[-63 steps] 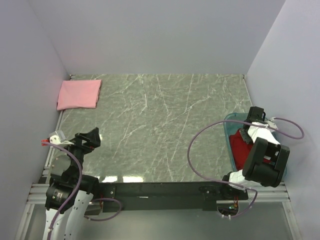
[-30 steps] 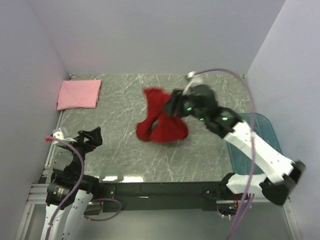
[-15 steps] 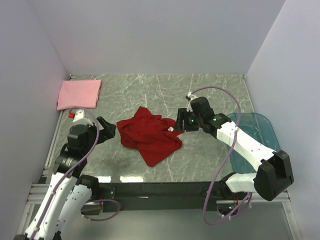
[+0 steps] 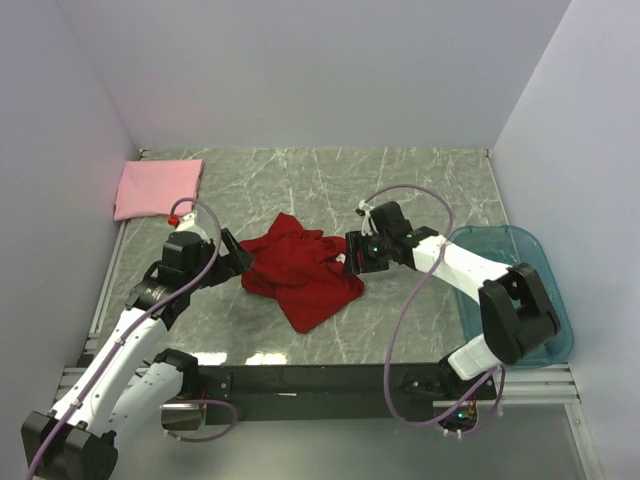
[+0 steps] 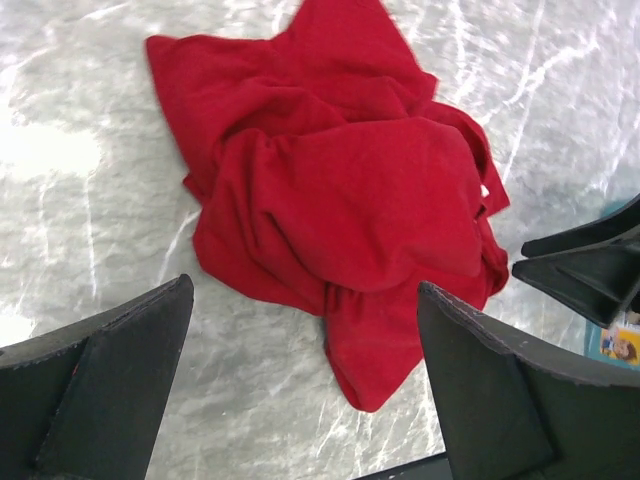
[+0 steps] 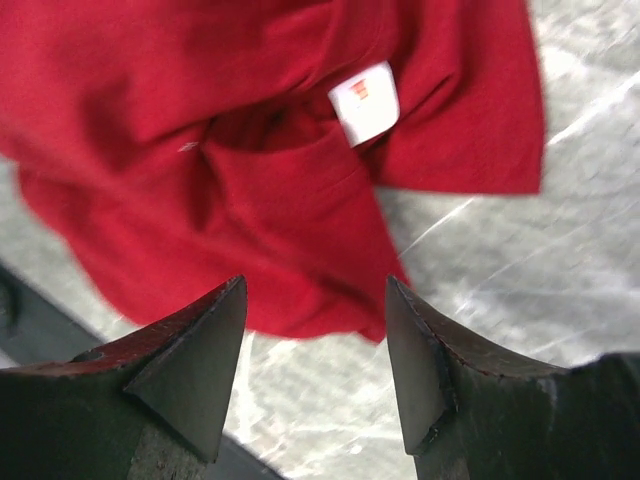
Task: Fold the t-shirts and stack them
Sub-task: Flatten the tshirt out
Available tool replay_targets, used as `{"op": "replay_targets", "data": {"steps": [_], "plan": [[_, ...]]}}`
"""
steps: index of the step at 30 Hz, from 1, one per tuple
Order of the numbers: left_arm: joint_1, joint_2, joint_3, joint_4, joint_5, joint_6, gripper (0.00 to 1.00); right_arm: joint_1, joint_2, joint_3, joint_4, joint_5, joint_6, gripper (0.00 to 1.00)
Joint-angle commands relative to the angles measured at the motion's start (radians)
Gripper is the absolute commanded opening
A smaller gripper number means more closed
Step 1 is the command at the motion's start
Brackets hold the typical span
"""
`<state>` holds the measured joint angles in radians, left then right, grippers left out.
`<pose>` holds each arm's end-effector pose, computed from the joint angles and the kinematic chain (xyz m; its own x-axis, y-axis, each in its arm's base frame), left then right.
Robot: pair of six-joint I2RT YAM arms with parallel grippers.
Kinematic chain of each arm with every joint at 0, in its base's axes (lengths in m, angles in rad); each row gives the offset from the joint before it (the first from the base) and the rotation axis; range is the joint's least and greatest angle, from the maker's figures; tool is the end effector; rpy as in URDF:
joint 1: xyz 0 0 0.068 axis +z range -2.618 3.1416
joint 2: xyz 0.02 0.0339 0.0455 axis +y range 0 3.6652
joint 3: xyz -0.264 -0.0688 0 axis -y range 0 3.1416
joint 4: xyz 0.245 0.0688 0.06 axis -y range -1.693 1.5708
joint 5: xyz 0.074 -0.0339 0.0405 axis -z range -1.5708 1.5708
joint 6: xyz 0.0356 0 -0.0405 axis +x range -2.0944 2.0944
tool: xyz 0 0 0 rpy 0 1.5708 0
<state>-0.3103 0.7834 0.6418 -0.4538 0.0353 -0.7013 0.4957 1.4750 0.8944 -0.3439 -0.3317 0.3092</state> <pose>0.1660 -0.0545 0.2632 -0.6229 -0.4774 -0.6198 -0.0902 0.8307 -0.5493 0.2560 0.1516 0.2061 -0.8583 -0.1370 -0.4946 -0.3790 0.8189 0.4309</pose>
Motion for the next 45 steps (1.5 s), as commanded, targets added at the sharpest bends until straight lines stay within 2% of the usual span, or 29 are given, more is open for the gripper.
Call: {"op": "replay_targets", "data": {"steps": [1,6,9,15,18,24,29,32,33,35,36,37,43,45], "plan": [[-0.006,-0.016,0.038,-0.037,-0.07,-0.053,0.99,0.032,0.056,0.076,0.023,0.057,-0.054,0.64],[-0.007,-0.027,0.019,-0.065,-0.084,-0.078,0.99,0.063,0.148,0.135,0.003,0.134,-0.076,0.64],[-0.007,-0.027,0.012,-0.075,-0.083,-0.078,0.99,0.064,0.159,0.136,0.006,0.149,-0.078,0.6],[-0.007,-0.026,-0.017,-0.065,-0.074,-0.081,1.0,0.07,0.159,0.132,-0.015,0.128,-0.101,0.44],[-0.007,-0.019,-0.025,-0.052,-0.057,-0.09,1.0,0.089,0.148,0.123,-0.023,0.105,-0.11,0.45],[-0.013,0.007,-0.04,-0.037,-0.049,-0.093,1.0,0.161,0.143,0.126,-0.02,0.117,-0.124,0.55],[-0.021,0.019,-0.042,-0.042,-0.043,-0.098,0.99,0.167,0.197,0.141,-0.009,0.167,-0.117,0.54],[-0.023,0.007,-0.041,-0.052,-0.057,-0.093,0.99,0.156,0.203,0.149,-0.012,0.221,-0.113,0.39],[-0.023,-0.004,-0.041,-0.062,-0.058,-0.092,0.99,0.15,0.197,0.149,-0.018,0.247,-0.111,0.25],[-0.023,-0.012,-0.037,-0.069,-0.067,-0.092,0.99,0.133,0.162,0.152,-0.03,0.266,-0.117,0.13],[-0.023,-0.021,-0.036,-0.075,-0.072,-0.09,0.99,0.112,0.144,0.155,-0.053,0.29,-0.122,0.04],[-0.023,-0.024,-0.034,-0.078,-0.075,-0.087,1.0,0.1,0.105,0.161,-0.07,0.315,-0.127,0.0],[-0.023,-0.021,-0.018,-0.082,-0.095,-0.086,0.99,-0.072,-0.097,0.297,-0.207,0.454,-0.153,0.0],[-0.023,-0.015,-0.002,-0.079,-0.101,-0.081,0.99,-0.085,-0.136,0.417,-0.257,0.52,-0.166,0.0]]}}
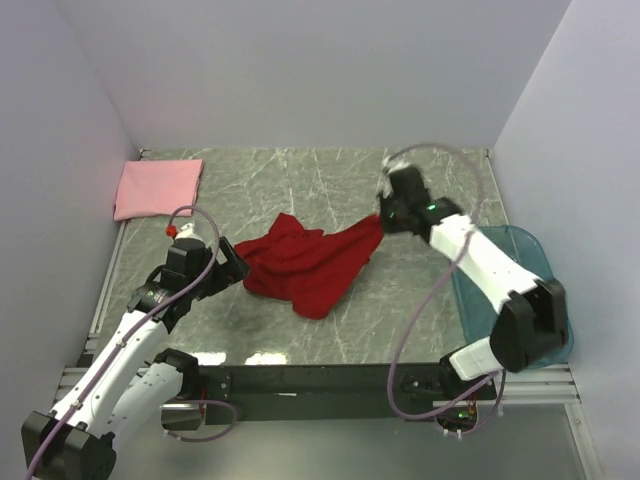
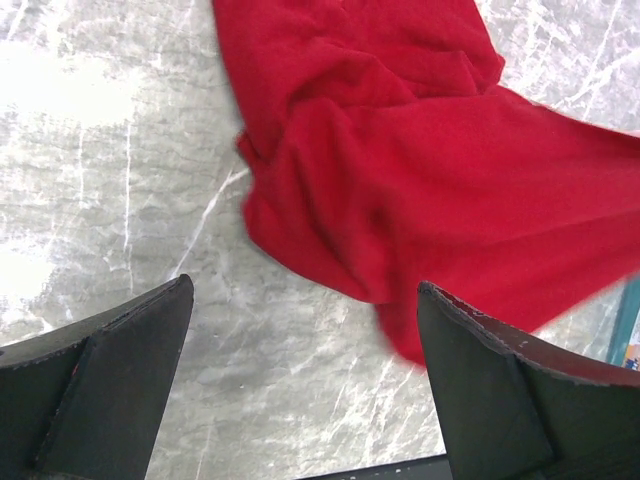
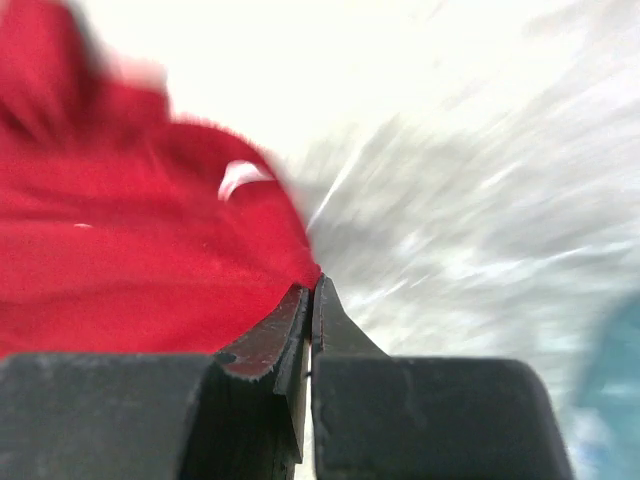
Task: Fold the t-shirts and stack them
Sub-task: Flatten the tshirt out
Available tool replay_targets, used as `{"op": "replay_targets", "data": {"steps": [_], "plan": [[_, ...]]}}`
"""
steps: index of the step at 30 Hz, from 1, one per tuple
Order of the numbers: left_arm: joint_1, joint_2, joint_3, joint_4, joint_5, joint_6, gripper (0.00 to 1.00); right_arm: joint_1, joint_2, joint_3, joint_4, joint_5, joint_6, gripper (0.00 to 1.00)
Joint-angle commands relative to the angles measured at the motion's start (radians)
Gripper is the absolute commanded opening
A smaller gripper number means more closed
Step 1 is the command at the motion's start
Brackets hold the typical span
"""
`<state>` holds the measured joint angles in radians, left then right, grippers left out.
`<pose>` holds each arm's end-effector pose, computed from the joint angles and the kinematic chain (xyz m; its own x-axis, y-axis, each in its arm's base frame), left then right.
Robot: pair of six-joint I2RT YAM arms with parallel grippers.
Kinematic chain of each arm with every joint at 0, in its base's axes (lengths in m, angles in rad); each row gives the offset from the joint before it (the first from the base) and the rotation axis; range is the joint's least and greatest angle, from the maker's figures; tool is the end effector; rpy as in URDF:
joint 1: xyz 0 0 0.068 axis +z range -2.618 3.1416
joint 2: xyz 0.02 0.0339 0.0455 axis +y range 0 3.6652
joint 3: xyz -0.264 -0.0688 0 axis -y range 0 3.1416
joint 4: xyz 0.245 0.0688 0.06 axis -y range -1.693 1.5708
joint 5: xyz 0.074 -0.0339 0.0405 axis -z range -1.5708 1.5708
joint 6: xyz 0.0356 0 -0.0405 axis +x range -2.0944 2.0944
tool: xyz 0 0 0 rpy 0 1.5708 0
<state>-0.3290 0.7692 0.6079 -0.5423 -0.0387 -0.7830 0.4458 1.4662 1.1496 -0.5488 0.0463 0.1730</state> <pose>0.1569 -0.0521 0.2461 -0.6420 -0.5256 -0.5581 -0.2228 0.8245 -0.5201 0.2849 0.1343 0.2734 -0.7462 -0.1660 -0.6447 -0.2794 0.9571 0.0769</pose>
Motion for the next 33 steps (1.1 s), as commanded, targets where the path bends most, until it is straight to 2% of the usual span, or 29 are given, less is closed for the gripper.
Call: {"op": "replay_targets", "data": {"steps": [1,5,9,10,14,15,21,22,24,25,26,28,29,31,33], "plan": [[-0.005,0.002,0.041,0.01,-0.033,0.002,1.0,-0.033,-0.147,0.215,-0.075,0.162,-0.039,0.0],[-0.004,0.025,0.128,-0.005,-0.053,0.007,1.0,-0.007,-0.162,0.549,-0.149,0.155,-0.072,0.0],[-0.004,0.027,0.21,-0.015,-0.078,0.004,0.98,0.053,-0.133,0.792,-0.178,0.086,-0.113,0.0],[-0.004,0.024,0.225,-0.016,-0.082,0.005,0.98,0.077,-0.094,0.906,-0.197,0.076,-0.134,0.0],[-0.004,-0.004,0.309,-0.06,-0.127,0.002,0.97,0.227,0.035,1.124,-0.316,0.018,-0.165,0.0],[-0.004,-0.024,0.319,-0.082,-0.148,-0.001,0.97,0.282,0.067,1.128,-0.333,-0.041,-0.164,0.0],[-0.004,-0.16,0.306,-0.171,-0.236,-0.05,0.96,0.48,0.153,0.868,-0.229,-0.17,-0.05,0.0],[-0.004,-0.178,0.3,-0.204,-0.259,-0.056,0.96,0.545,0.204,0.833,-0.229,-0.189,-0.026,0.0],[-0.004,-0.234,0.283,-0.237,-0.286,-0.065,0.96,0.612,0.262,0.817,-0.253,-0.232,-0.012,0.06],[-0.004,-0.249,0.277,-0.269,-0.308,-0.065,0.96,0.663,0.304,0.8,-0.258,-0.237,0.0,0.1],[-0.004,-0.264,0.264,-0.28,-0.319,-0.059,0.96,0.685,0.313,0.785,-0.26,-0.235,0.008,0.2],[-0.005,-0.301,0.25,-0.309,-0.332,-0.071,0.96,0.697,0.3,0.712,-0.244,-0.223,0.04,0.34],[-0.004,-0.309,0.231,-0.297,-0.307,-0.071,0.96,0.689,0.281,0.676,-0.22,-0.173,0.046,0.44],[-0.004,-0.317,0.213,-0.277,-0.259,-0.055,0.97,0.663,0.208,0.569,-0.203,-0.113,0.056,0.51],[-0.004,-0.279,0.19,-0.254,-0.198,-0.052,0.98,0.578,0.131,0.5,-0.183,-0.089,0.068,0.55]]}}
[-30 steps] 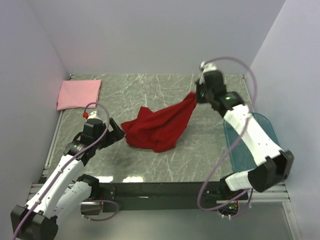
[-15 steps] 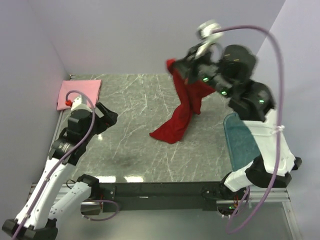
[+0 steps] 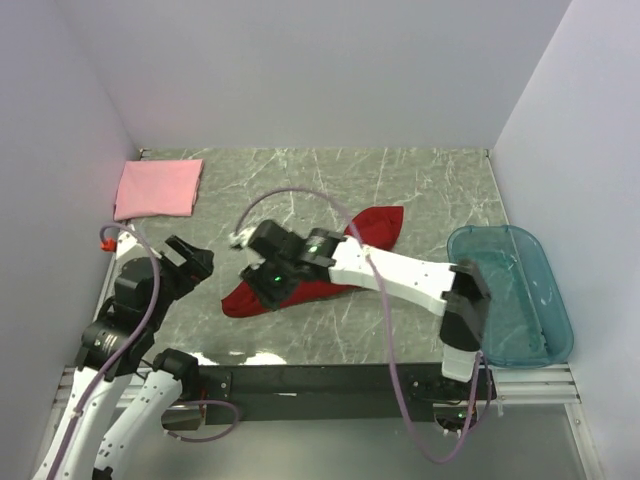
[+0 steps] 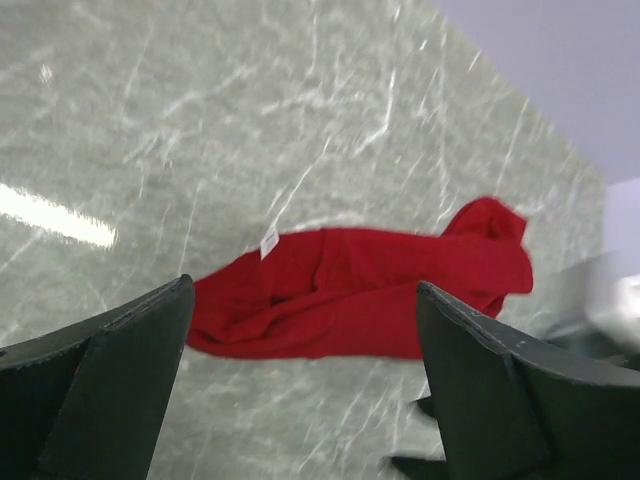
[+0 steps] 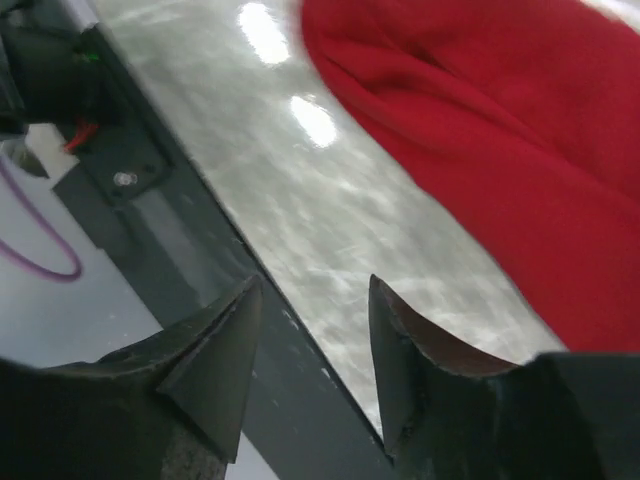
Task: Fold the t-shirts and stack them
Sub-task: Flatten the tshirt out
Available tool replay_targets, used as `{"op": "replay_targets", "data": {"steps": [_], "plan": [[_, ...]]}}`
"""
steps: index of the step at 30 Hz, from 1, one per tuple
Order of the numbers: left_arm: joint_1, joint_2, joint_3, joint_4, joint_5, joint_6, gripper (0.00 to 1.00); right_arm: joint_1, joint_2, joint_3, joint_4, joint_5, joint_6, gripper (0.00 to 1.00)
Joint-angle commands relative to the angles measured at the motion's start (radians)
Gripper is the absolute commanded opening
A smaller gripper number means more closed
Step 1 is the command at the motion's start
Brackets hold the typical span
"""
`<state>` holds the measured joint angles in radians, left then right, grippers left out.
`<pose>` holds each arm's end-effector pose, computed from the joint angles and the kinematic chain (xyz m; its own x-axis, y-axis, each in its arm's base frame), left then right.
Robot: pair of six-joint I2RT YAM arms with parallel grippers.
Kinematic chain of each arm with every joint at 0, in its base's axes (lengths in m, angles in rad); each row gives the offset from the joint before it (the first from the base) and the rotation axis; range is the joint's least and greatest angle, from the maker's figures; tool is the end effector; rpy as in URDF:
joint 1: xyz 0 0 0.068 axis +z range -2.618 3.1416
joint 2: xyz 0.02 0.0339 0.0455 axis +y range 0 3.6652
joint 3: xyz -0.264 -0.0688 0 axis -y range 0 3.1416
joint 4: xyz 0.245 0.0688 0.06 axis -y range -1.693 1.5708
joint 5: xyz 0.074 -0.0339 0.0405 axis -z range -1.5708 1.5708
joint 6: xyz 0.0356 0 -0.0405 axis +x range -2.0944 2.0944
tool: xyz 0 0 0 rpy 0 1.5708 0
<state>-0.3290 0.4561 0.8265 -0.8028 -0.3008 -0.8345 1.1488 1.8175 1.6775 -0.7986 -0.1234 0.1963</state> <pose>0.0864 -0.0184 0.3291 -0.3063 -0.6432 -0.7017 -0.2576 0.7657 -0.5894 0.1599 0.3668 0.3065 -0.5065 -0.6555 -0.5602 -0.8527 0.4771 0.2126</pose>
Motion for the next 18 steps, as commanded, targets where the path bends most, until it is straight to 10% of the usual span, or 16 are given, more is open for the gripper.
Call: {"op": "replay_targets", "data": {"steps": [1,9,18], "plan": [[-0.004,0.053,-0.041,0.019,0.089,0.012,0.99,-0.162,-0.25,-0.114,0.079,0.083,0.063,0.55],[-0.053,0.308,-0.06,0.217,0.371,0.087,0.97,-0.643,-0.506,-0.604,0.303,0.067,0.196,0.53],[-0.546,0.732,0.132,0.304,0.076,0.147,0.9,-0.863,-0.618,-0.837,0.486,-0.081,0.324,0.51]]}}
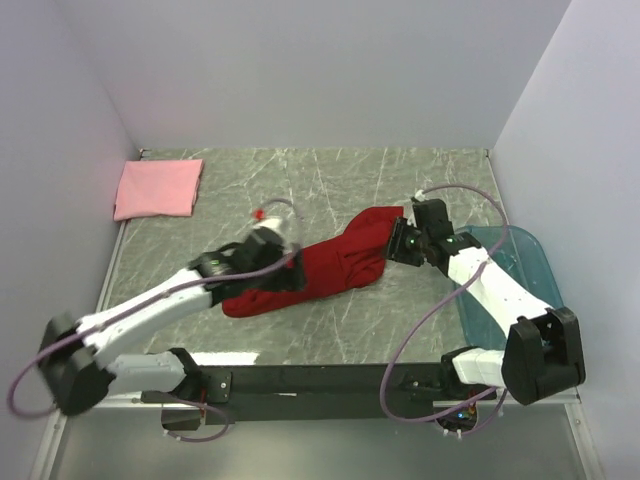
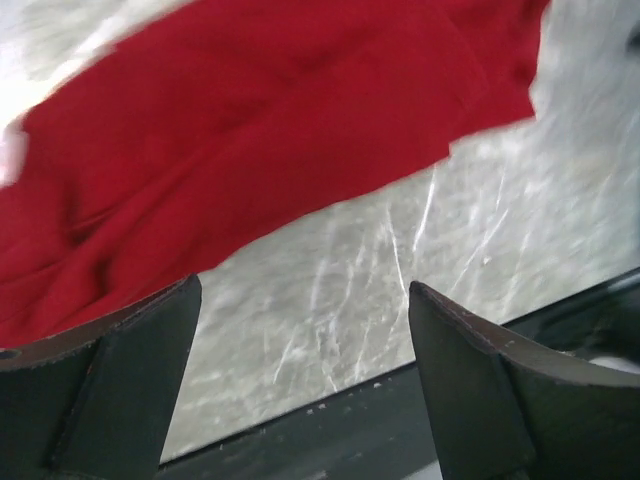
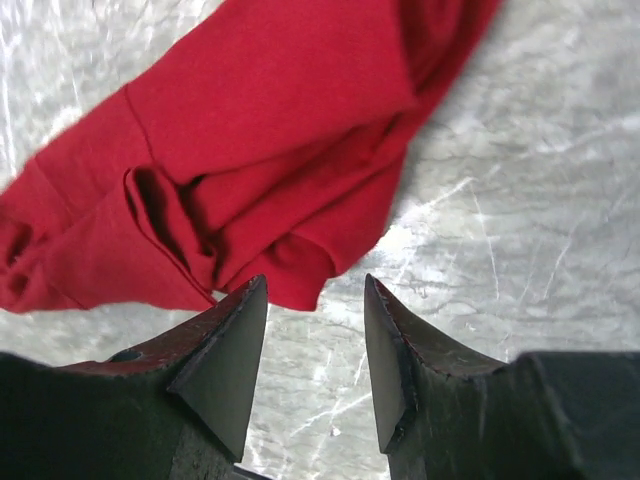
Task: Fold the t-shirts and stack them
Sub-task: Flatten the tshirt out
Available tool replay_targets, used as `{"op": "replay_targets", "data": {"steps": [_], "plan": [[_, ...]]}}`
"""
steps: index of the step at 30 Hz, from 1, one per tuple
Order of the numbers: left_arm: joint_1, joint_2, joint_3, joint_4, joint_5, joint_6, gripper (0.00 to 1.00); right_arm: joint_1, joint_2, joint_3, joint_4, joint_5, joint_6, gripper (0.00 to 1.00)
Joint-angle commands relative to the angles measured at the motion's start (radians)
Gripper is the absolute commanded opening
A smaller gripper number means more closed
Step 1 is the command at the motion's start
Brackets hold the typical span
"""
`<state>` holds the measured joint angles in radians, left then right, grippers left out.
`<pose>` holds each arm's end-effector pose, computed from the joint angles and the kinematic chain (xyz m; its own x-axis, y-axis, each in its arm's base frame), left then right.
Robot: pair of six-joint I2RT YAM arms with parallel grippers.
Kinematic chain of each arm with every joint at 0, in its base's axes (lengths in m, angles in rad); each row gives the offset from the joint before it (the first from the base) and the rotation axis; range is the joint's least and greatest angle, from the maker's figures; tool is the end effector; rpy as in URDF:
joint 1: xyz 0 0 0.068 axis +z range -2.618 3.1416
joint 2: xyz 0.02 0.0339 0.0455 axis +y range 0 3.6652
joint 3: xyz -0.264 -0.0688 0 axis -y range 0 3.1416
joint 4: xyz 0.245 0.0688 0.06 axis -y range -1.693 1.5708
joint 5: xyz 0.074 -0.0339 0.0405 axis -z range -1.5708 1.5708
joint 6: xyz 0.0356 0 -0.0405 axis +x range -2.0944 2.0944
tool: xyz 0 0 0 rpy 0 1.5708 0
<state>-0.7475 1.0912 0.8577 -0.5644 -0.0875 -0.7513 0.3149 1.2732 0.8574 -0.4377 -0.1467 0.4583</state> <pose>0.1685 -0.1519 0.2710 -0.8154 -0.1713 -0.5530 0.1038 0.8964 -0.4309 0.2482 0.0863 0.2395 -0.8186 0.1937 -0.5408 -0.0397 0.9201 0.3896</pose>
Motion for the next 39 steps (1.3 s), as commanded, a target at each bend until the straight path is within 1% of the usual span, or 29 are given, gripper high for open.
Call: {"op": "replay_targets", "data": {"steps": [1,2,3,4,5,6,7,9,10,13,17,18,22,26,32,34,38,39], "plan": [[-0.206,0.14,0.157,0.061,-0.238,0.105,0.89,-0.049,-0.081,-0.026,0.129,-0.056,0.065,0.51],[-0.239,0.226,0.185,0.048,-0.279,0.128,0.88,-0.059,-0.098,-0.035,0.135,-0.059,0.069,0.51],[-0.269,0.267,0.211,0.04,-0.326,0.151,0.86,-0.069,-0.104,-0.052,0.139,-0.062,0.074,0.51],[-0.326,0.307,0.265,0.031,-0.368,0.191,0.84,-0.077,-0.112,-0.06,0.14,-0.066,0.074,0.51],[-0.351,0.379,0.288,0.023,-0.449,0.21,0.82,-0.091,-0.124,-0.066,0.139,-0.07,0.074,0.51],[-0.374,0.415,0.309,0.02,-0.48,0.228,0.81,-0.1,-0.13,-0.081,0.137,-0.074,0.074,0.51],[-0.407,0.446,0.349,0.017,-0.504,0.251,0.79,-0.105,-0.136,-0.09,0.14,-0.08,0.072,0.51],[-0.435,0.548,0.392,0.026,-0.534,0.279,0.75,-0.128,-0.155,-0.113,0.139,-0.096,0.069,0.51],[-0.441,0.549,0.405,0.032,-0.541,0.286,0.74,-0.135,-0.161,-0.121,0.139,-0.1,0.068,0.51],[-0.461,0.651,0.455,0.035,-0.584,0.305,0.73,-0.16,-0.181,-0.146,0.136,-0.114,0.062,0.51],[-0.47,0.728,0.507,0.038,-0.609,0.319,0.7,-0.186,-0.209,-0.172,0.136,-0.129,0.063,0.51],[-0.477,0.739,0.521,0.044,-0.616,0.323,0.68,-0.192,-0.209,-0.179,0.136,-0.131,0.065,0.51],[-0.486,0.791,0.534,0.066,-0.635,0.351,0.65,-0.204,-0.206,-0.187,0.142,-0.143,0.068,0.51],[-0.492,0.854,0.564,0.04,-0.65,0.348,0.64,-0.212,-0.204,-0.195,0.154,-0.157,0.079,0.51],[-0.498,0.895,0.578,0.032,-0.704,0.329,0.63,-0.22,-0.201,-0.202,0.16,-0.166,0.083,0.5],[-0.498,0.909,0.583,0.031,-0.722,0.325,0.59,-0.221,-0.198,-0.204,0.163,-0.169,0.085,0.51],[-0.498,0.901,0.586,0.023,-0.739,0.325,0.49,-0.223,-0.201,-0.207,0.16,-0.166,0.082,0.5],[-0.5,0.895,0.587,0.018,-0.742,0.32,0.44,-0.223,-0.202,-0.207,0.159,-0.166,0.08,0.5]]}}
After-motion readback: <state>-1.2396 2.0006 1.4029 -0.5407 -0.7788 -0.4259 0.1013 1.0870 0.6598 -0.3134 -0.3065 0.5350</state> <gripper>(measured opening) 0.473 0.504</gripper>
